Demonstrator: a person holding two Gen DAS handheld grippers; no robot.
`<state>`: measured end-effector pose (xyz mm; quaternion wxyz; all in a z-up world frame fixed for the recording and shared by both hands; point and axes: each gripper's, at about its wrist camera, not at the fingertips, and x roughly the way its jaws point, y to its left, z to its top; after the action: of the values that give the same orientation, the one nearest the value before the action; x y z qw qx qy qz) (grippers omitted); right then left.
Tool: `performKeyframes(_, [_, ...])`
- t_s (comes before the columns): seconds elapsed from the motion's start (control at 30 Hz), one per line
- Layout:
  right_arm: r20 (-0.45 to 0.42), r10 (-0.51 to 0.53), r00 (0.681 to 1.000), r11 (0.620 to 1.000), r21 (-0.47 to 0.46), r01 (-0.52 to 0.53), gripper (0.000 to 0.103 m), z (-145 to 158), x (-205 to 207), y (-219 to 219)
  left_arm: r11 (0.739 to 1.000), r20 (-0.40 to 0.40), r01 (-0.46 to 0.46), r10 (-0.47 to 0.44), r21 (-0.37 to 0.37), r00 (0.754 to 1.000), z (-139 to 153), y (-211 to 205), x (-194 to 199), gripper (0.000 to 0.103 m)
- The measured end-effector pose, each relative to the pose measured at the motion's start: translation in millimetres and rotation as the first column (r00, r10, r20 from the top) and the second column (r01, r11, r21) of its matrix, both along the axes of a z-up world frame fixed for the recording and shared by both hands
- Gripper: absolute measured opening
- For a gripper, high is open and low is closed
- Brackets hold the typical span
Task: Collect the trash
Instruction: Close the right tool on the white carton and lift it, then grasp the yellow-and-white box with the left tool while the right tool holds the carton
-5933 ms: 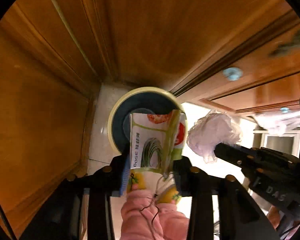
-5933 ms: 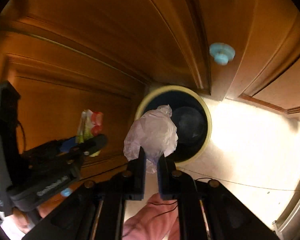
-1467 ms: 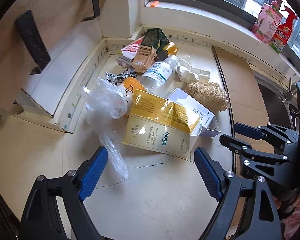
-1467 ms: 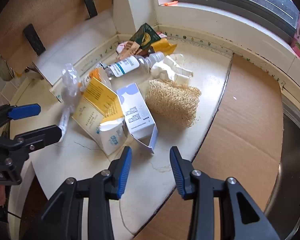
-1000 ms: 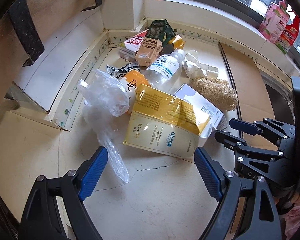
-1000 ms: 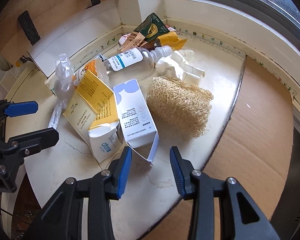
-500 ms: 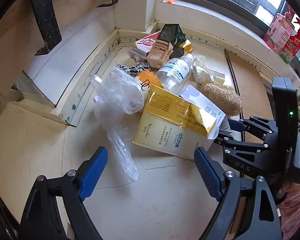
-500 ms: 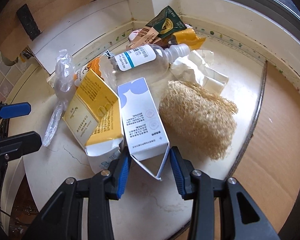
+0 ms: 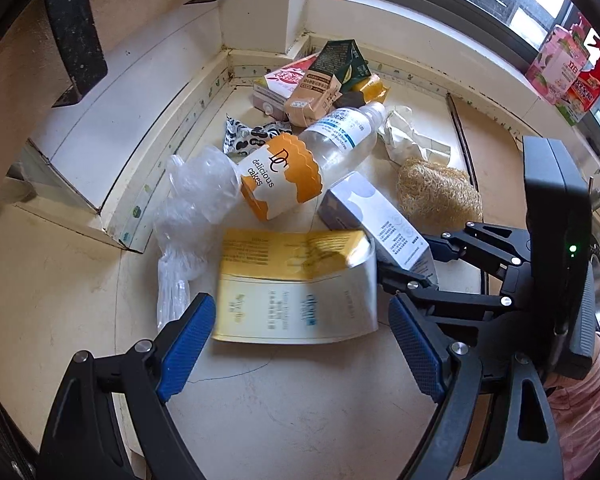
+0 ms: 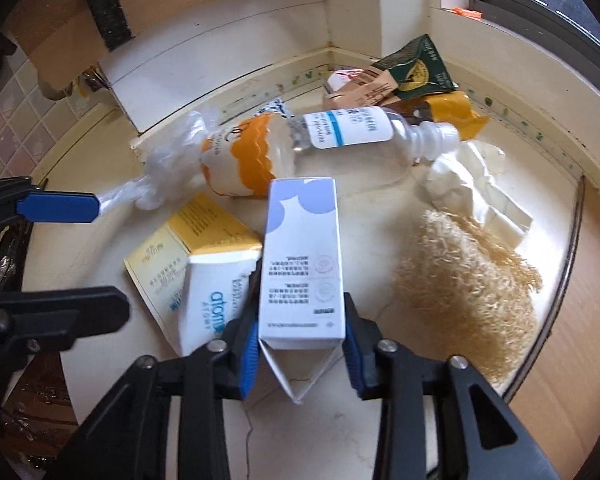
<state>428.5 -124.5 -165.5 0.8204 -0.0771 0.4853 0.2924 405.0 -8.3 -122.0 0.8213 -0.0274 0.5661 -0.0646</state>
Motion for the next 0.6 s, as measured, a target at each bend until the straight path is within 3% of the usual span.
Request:
performKeyframes(0.23, [-0.012, -0.057, 0.998, 0.998, 0.021, 0.058, 0.034, 1.4, -16.6, -13.1, 1.000, -0.022, 0.029, -0.029, -0.006, 0.999, -9.3, -12.5, 3.1, 0.087])
performKeyframes(0.4, [-0.046, -0.155, 0.987, 0.986, 0.058, 0.158, 0.034, 1.0, -30.6, -38.8, 0.997, -0.053, 0.038, -0.034, 0.073, 0.998, -21.7, -32.1, 11.6, 0.087])
performKeyframes(0.5, [-0.063, -0.199, 0.978, 0.975, 0.083, 0.204, 0.034, 1.5, -43.3, -55.3, 0.991, -0.062, 0.048, -0.040, 0.124, 0.997, -28.2, -45.8, 16.3, 0.079])
performKeyframes(0.6, [-0.075, -0.223, 0.972, 0.969, 0.090, 0.229, 0.034, 1.4, -53.9, -65.5, 0.978, -0.076, 0.068, -0.054, 0.196, 0.996, -37.6, -59.2, 19.5, 0.061])
